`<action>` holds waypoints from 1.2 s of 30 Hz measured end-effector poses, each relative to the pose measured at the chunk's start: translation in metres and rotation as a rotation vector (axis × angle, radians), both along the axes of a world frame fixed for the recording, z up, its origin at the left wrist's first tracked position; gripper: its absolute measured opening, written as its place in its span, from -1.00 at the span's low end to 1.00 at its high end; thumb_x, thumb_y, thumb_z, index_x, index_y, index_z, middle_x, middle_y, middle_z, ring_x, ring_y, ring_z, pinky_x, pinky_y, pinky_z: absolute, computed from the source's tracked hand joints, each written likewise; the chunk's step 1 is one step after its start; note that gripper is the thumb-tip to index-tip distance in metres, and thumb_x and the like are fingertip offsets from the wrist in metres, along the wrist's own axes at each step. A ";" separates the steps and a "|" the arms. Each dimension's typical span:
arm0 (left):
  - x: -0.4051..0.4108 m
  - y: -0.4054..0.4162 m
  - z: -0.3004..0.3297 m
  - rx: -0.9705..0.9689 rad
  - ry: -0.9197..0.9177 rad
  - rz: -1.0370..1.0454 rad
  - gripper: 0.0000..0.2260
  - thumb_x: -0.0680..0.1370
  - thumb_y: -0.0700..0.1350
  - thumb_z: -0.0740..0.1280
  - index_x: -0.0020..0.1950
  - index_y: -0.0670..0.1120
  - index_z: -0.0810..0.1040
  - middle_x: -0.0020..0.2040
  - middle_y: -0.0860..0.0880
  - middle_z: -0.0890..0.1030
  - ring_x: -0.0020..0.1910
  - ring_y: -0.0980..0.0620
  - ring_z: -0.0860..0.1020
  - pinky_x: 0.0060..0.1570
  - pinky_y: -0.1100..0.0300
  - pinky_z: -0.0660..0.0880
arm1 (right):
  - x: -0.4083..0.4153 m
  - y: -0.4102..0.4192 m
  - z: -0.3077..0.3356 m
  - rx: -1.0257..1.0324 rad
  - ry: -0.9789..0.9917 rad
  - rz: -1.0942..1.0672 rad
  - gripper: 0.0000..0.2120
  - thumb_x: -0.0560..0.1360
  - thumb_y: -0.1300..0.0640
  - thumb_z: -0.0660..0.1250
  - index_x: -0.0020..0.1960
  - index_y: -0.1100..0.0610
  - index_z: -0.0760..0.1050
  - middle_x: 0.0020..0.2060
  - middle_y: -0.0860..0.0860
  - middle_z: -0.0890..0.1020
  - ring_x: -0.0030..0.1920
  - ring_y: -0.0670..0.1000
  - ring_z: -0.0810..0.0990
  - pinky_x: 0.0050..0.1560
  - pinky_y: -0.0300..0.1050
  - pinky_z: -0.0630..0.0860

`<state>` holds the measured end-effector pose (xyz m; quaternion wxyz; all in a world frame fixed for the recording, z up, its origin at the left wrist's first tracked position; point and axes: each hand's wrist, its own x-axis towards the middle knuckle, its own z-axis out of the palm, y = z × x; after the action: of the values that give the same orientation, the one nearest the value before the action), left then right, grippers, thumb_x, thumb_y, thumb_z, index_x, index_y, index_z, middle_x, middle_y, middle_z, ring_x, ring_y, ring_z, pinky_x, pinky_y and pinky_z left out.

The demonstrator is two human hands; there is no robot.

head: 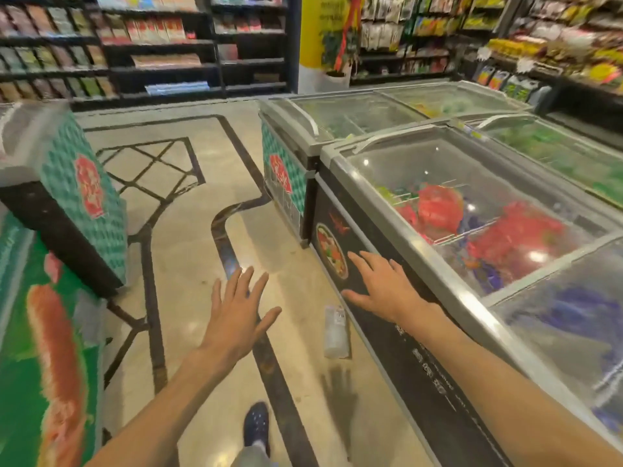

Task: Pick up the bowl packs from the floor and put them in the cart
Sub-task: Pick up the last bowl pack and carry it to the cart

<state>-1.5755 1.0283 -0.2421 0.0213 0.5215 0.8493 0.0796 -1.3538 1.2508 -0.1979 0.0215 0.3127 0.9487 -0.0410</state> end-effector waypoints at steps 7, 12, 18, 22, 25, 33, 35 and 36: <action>-0.134 0.161 -0.109 -0.107 -0.091 -0.112 -0.25 0.56 0.40 -0.13 0.65 0.05 0.17 0.65 -0.10 0.15 0.64 -0.15 0.03 0.56 -0.25 0.00 | -0.113 0.123 -0.122 -0.102 -0.063 -0.178 -0.14 0.54 -0.42 0.17 0.67 0.03 0.12 0.55 0.14 0.33 0.54 0.19 0.32 0.49 0.28 0.28; -0.181 0.238 -0.224 -0.199 -0.160 -0.133 -0.27 0.57 0.38 -0.07 0.64 0.02 0.20 0.64 -0.12 0.18 0.62 -0.17 0.09 0.53 -0.30 0.09 | -0.146 0.185 -0.252 -0.246 -0.203 -0.292 -0.13 0.55 -0.40 0.23 0.68 0.00 0.03 0.61 0.11 0.22 0.60 0.15 0.20 0.54 0.27 0.19; -0.205 0.278 -0.400 -0.207 -0.257 -0.122 -0.31 0.60 0.35 -0.02 0.64 0.01 0.20 0.63 -0.11 0.18 0.62 -0.14 0.09 0.55 -0.26 0.06 | -0.165 0.222 -0.460 -0.440 -0.244 -0.536 -0.10 0.53 -0.38 0.28 0.67 0.00 0.01 0.50 0.11 0.34 0.44 0.21 0.40 0.32 0.20 0.44; -0.209 0.282 -0.530 -0.237 -0.306 -0.140 -0.32 0.60 0.36 -0.02 0.64 0.03 0.19 0.63 -0.09 0.20 0.63 -0.13 0.10 0.55 -0.25 0.06 | -0.166 0.244 -0.611 -0.651 -0.149 -0.763 0.01 0.51 -0.35 0.36 0.69 -0.03 -0.17 0.64 0.11 0.09 0.58 0.21 0.20 0.50 0.19 0.29; -0.211 0.277 -0.614 -0.250 -0.352 -0.130 -0.33 0.59 0.35 0.03 0.62 0.05 0.23 0.61 -0.11 0.25 0.61 -0.15 0.17 0.51 -0.26 0.13 | -0.168 0.259 -0.708 -0.618 -0.182 -0.873 0.13 0.45 -0.41 0.40 0.67 -0.10 -0.28 0.66 0.05 0.02 0.58 0.17 0.21 0.46 0.14 0.25; -0.209 0.236 -0.749 -0.349 -0.419 -0.102 -0.32 0.59 0.39 -0.02 0.63 0.08 0.19 0.62 -0.10 0.21 0.60 -0.20 0.17 0.51 -0.30 0.15 | -0.154 0.267 -0.849 -0.593 -0.154 -0.918 0.33 0.27 -0.47 0.50 0.62 -0.17 -0.41 0.65 0.21 -0.10 0.59 0.34 0.16 0.44 0.39 0.30; -0.208 0.231 -0.760 -0.351 -0.422 -0.099 -0.33 0.59 0.38 -0.01 0.63 0.08 0.20 0.63 -0.09 0.21 0.61 -0.18 0.14 0.50 -0.29 0.16 | -0.152 0.265 -0.861 -0.550 -0.098 -0.942 0.35 0.26 -0.43 0.54 0.62 -0.17 -0.39 0.64 0.24 -0.08 0.59 0.33 0.14 0.42 0.41 0.31; -0.208 0.231 -0.763 -0.349 -0.420 -0.103 -0.33 0.59 0.37 -0.01 0.63 0.08 0.21 0.63 -0.09 0.21 0.61 -0.17 0.14 0.50 -0.29 0.16 | -0.151 0.265 -0.865 -0.516 -0.072 -0.951 0.35 0.25 -0.43 0.55 0.63 -0.17 -0.37 0.63 0.26 -0.02 0.58 0.33 0.18 0.39 0.40 0.36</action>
<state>-1.7831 1.2589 -1.0053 0.2902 0.5245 0.7996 0.0372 -1.5045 1.5155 -1.0627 0.1094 0.6931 0.6605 -0.2671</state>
